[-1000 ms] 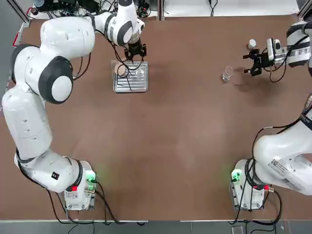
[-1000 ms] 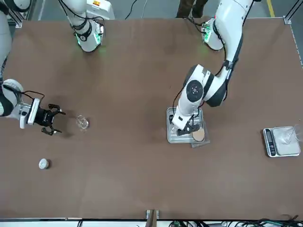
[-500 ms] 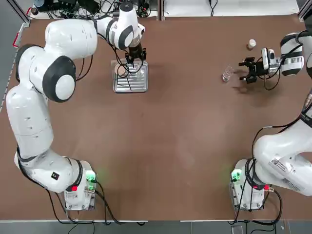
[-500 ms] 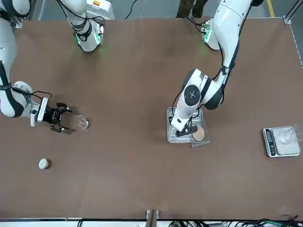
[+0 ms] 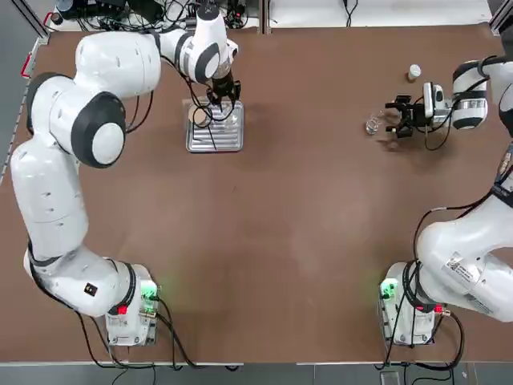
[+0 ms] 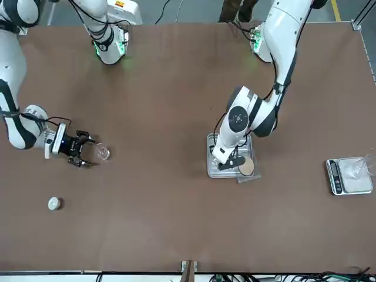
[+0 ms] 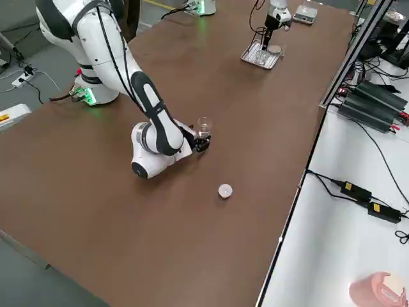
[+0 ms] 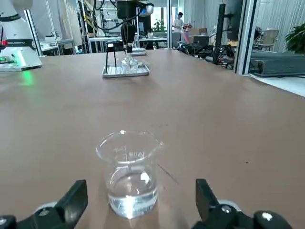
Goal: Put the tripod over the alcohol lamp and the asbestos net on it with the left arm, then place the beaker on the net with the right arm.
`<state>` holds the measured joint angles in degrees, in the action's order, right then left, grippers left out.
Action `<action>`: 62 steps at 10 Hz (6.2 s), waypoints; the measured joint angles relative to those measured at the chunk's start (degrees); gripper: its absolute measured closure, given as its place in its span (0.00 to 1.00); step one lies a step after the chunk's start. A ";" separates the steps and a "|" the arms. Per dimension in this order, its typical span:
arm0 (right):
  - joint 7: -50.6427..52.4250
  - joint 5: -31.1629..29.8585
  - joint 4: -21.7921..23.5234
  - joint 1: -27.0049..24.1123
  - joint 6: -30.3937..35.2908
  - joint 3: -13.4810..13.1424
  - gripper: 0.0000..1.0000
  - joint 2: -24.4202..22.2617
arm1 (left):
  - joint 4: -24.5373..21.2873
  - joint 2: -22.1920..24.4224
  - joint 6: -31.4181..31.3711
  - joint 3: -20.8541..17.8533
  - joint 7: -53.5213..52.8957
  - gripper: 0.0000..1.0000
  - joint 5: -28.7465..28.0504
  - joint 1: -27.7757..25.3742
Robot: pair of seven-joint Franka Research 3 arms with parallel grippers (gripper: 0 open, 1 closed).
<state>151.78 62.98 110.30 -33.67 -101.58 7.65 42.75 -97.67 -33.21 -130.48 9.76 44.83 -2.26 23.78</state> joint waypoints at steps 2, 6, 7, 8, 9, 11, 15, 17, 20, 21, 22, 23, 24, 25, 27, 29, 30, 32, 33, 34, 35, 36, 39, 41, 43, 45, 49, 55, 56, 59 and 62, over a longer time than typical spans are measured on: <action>0.07 0.02 -0.01 -0.01 0.00 0.04 0.00 0.01 | 0.00 -0.58 -0.50 -0.04 0.00 0.52 0.00 0.00; 0.41 0.69 0.00 0.01 -0.08 0.16 0.00 0.60 | 0.02 -0.81 -0.65 -0.03 0.00 0.56 -0.01 0.09; 0.52 1.15 0.00 0.09 -0.08 0.32 0.00 0.83 | 0.02 -0.82 -0.65 -0.03 0.00 0.58 -0.01 0.09; 0.56 1.46 0.00 0.22 -0.12 0.49 0.00 0.98 | 0.02 -0.83 -0.65 -0.03 0.00 0.63 -0.01 0.09; 0.58 1.82 0.00 0.34 -0.16 0.59 0.00 1.03 | 0.02 -0.83 -0.65 -0.03 0.00 0.69 -0.01 0.08; 0.69 2.09 -0.01 0.43 -0.38 0.73 0.00 1.04 | 0.09 -0.82 -0.65 -0.05 0.00 0.74 -0.08 0.06; 1.50 2.11 -0.06 0.67 -1.25 0.96 0.00 1.05 | 0.25 -0.82 -0.69 -0.12 0.38 0.74 -0.08 -0.12; 1.97 2.11 0.11 0.79 -1.28 1.01 0.00 1.13 | 1.84 -0.66 -0.13 -0.10 2.23 0.74 -0.08 -0.06; 2.44 2.11 0.75 0.83 -1.30 1.07 0.00 1.26 | 8.78 0.24 8.98 0.31 4.92 0.74 -0.08 0.55; 2.57 2.11 1.10 0.83 -1.30 1.08 0.00 1.26 | 10.69 0.49 11.21 0.44 7.18 0.74 -0.08 1.67; 2.75 2.11 1.41 0.83 -1.30 1.09 0.00 1.26 | 12.01 0.60 12.64 0.49 9.76 0.74 -0.08 3.37; 2.89 2.11 1.56 0.84 -1.30 1.12 0.00 1.26 | 12.90 0.61 13.79 0.52 12.79 0.74 -0.08 5.72; 2.98 2.11 1.74 0.83 -1.30 1.14 0.00 1.26 | 13.16 0.59 14.37 0.41 16.13 0.74 -0.08 8.50; 3.00 2.11 2.00 0.83 -1.29 1.14 0.00 1.26 | 13.28 0.48 14.46 0.26 19.07 0.74 -0.09 11.07; 3.04 2.11 2.49 0.84 -1.29 1.18 0.00 1.26 | 14.69 -0.23 14.46 -0.11 23.15 0.74 -0.09 15.55; 3.07 2.11 3.00 0.87 -1.23 1.26 0.00 1.26 | 15.54 -1.59 14.82 -0.95 27.85 0.74 -0.09 21.07; 3.08 2.11 3.19 0.89 -1.20 1.40 0.00 1.26 | 15.99 -2.86 14.81 -2.00 30.40 0.74 -0.09 24.58; 3.10 2.11 3.32 0.90 -1.22 2.15 0.00 1.26 | 18.49 -5.51 14.80 -3.13 34.25 0.74 -0.09 30.08; 3.10 2.11 3.34 0.90 -1.25 2.42 0.00 1.26 | 19.86 -6.51 14.78 -3.59 35.32 0.74 -0.09 31.59; 3.10 2.11 3.36 0.91 -1.27 2.55 0.00 1.26 | 21.52 -7.58 14.65 -4.65 35.76 0.74 -0.09 32.24; 3.10 2.11 3.37 0.91 -1.29 2.60 0.01 1.26 | 23.21 -8.93 14.38 -5.82 35.76 0.74 -0.09 32.14; 3.11 2.11 3.37 0.91 -1.30 2.63 0.01 1.26 | 24.65 -10.63 13.01 -6.87 35.74 0.74 -0.09 31.89; 3.11 2.11 3.39 0.91 -1.31 2.67 0.04 1.26 | 28.65 -15.55 9.38 -9.36 35.61 0.74 -0.09 31.71; 3.12 2.11 3.39 0.91 -1.33 2.77 0.05 1.26 | 29.45 -16.97 8.77 -9.34 35.61 0.74 -0.09 32.31; 3.13 2.11 3.39 0.91 -1.43 2.80 0.10 1.26 | 29.70 -17.70 7.64 -9.34 35.61 0.74 -0.09 32.50; 3.13 2.11 3.38 0.91 -1.50 2.80 0.32 1.26 | 29.90 -17.79 7.52 -9.35 35.61 0.72 -0.09 32.48; 3.13 2.11 3.38 0.91 -1.53 2.80 0.42 1.26 | 30.84 -17.78 7.37 -9.46 35.61 0.65 -0.09 32.40; 3.13 2.11 3.34 0.87 -1.58 2.80 0.42 1.26 | 32.39 -9.46 15.04 -10.87 35.49 0.28 -0.11 27.09; 3.13 2.11 3.33 0.87 -1.61 2.80 0.42 1.25 | 31.31 -7.81 15.77 -10.89 34.61 0.28 -0.13 23.98; 3.12 2.11 3.21 0.87 -1.81 2.82 0.42 1.20 | 20.56 -2.01 15.90 -10.84 30.34 0.32 -1.43 17.83; 3.11 2.12 3.03 0.87 -2.09 2.82 0.42 1.12 | 4.24 9.21 13.48 -10.75 29.76 0.38 -3.08 13.17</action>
<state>154.89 65.09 113.34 -32.80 -103.67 10.46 43.87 -93.43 -24.00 -116.99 -0.99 74.59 -5.34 36.95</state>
